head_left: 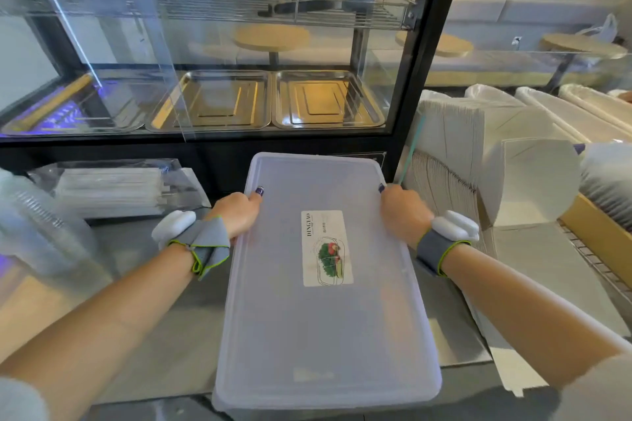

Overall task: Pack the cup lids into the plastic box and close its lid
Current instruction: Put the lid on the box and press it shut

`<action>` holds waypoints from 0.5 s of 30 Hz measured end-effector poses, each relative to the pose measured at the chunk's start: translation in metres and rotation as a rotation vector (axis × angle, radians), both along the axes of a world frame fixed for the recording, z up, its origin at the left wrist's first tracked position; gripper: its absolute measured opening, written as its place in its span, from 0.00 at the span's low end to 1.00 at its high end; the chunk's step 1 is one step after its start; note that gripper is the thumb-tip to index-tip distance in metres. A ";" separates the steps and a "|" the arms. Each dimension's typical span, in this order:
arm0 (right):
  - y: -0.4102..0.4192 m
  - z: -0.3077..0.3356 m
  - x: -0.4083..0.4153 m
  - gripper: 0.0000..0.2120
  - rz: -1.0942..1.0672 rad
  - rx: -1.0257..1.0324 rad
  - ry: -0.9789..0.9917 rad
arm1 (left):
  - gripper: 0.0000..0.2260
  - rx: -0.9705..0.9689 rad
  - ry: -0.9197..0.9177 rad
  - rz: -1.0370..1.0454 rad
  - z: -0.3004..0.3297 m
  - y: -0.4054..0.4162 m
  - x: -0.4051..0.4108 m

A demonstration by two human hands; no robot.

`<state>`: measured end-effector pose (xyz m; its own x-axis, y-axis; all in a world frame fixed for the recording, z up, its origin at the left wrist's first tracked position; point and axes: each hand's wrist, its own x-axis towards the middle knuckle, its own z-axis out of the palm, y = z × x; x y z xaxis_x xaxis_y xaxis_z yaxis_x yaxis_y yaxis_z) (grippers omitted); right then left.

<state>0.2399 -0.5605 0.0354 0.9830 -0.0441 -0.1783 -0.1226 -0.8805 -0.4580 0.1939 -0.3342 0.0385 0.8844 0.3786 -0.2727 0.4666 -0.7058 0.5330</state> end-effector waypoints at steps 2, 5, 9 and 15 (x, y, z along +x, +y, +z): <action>0.000 -0.002 -0.004 0.17 0.007 -0.067 0.012 | 0.30 0.103 0.046 -0.049 -0.003 -0.001 -0.002; 0.000 -0.006 -0.005 0.19 0.024 -0.144 0.047 | 0.30 0.198 0.094 -0.072 -0.009 -0.003 -0.006; -0.001 -0.012 -0.004 0.18 0.038 -0.204 0.031 | 0.29 0.259 0.130 -0.056 -0.017 -0.007 -0.008; -0.002 -0.025 -0.001 0.20 0.066 -0.330 -0.054 | 0.29 0.220 0.141 -0.029 -0.032 -0.003 -0.009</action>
